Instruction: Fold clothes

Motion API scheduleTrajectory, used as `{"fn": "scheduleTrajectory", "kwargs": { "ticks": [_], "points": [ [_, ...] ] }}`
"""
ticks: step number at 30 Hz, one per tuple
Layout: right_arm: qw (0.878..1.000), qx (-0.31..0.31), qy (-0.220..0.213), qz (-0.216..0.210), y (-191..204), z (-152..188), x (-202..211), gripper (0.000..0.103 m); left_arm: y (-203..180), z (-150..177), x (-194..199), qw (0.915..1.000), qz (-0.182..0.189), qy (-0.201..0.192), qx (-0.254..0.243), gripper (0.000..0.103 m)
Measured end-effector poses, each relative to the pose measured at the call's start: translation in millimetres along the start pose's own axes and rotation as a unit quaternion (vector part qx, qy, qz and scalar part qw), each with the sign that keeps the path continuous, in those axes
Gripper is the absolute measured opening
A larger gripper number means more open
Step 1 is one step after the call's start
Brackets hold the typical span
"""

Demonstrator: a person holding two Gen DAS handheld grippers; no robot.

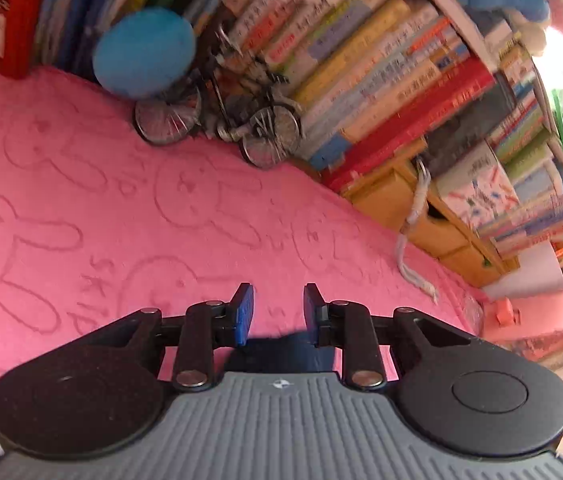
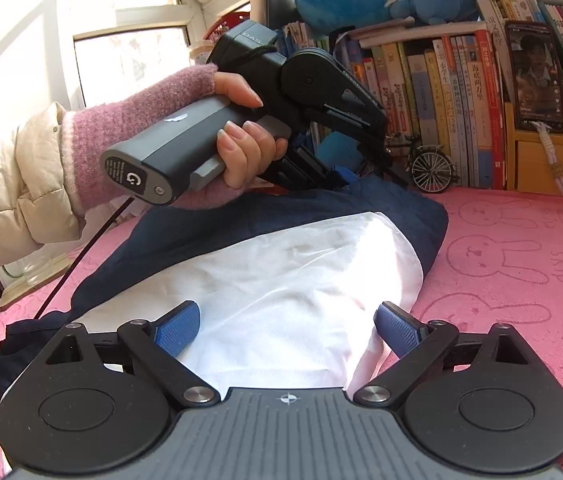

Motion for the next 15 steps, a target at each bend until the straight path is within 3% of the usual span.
{"fn": "scheduleTrajectory", "kwargs": {
  "ticks": [2, 4, 5, 7, 9, 12, 13, 15],
  "points": [
    [1.0, -0.001, -0.001, -0.002, -1, 0, 1, 0.096, -6, 3, 26, 0.9942, -0.073, -0.068, -0.04, 0.025],
    [1.0, -0.006, -0.006, -0.007, -3, 0, 2, 0.096, -20, 28, 51, 0.975, -0.137, -0.121, -0.127, 0.029],
    [1.0, -0.007, -0.012, -0.008, -4, 0, 5, 0.095, -28, 46, 63, 0.9595, -0.162, -0.146, -0.178, 0.034],
    [0.999, -0.002, -0.034, -0.009, -6, -1, 16, 0.095, -38, 91, 77, 0.9204, -0.219, -0.183, -0.267, 0.041],
    [0.997, -0.013, -0.072, -0.009, -15, -6, 32, 0.095, -44, 138, 83, 0.8749, -0.275, -0.21, -0.339, 0.046],
    [0.991, -0.063, -0.118, -0.01, -38, -13, 50, 0.096, -37, 181, 67, 0.8176, -0.342, -0.206, -0.415, 0.046],
    [0.99, -0.077, -0.119, 0.002, -45, -14, 51, 0.096, -29, 187, 58, 0.8028, -0.367, -0.202, -0.425, 0.046],
    [0.989, -0.087, -0.103, 0.059, -51, -13, 54, 0.096, -8, 187, 47, 0.7851, -0.41, -0.201, -0.418, 0.046]
  ]
}}
Point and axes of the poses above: each gripper's, at about its wrist camera, not at the fingertips, and x roughly against the way its jaws point, y to its left, z to its underside, the point moved 5 cm from there along -x, roughly the way its jaws point, and after that the axes turned 14 degrees about y, right-handed, at the moved point
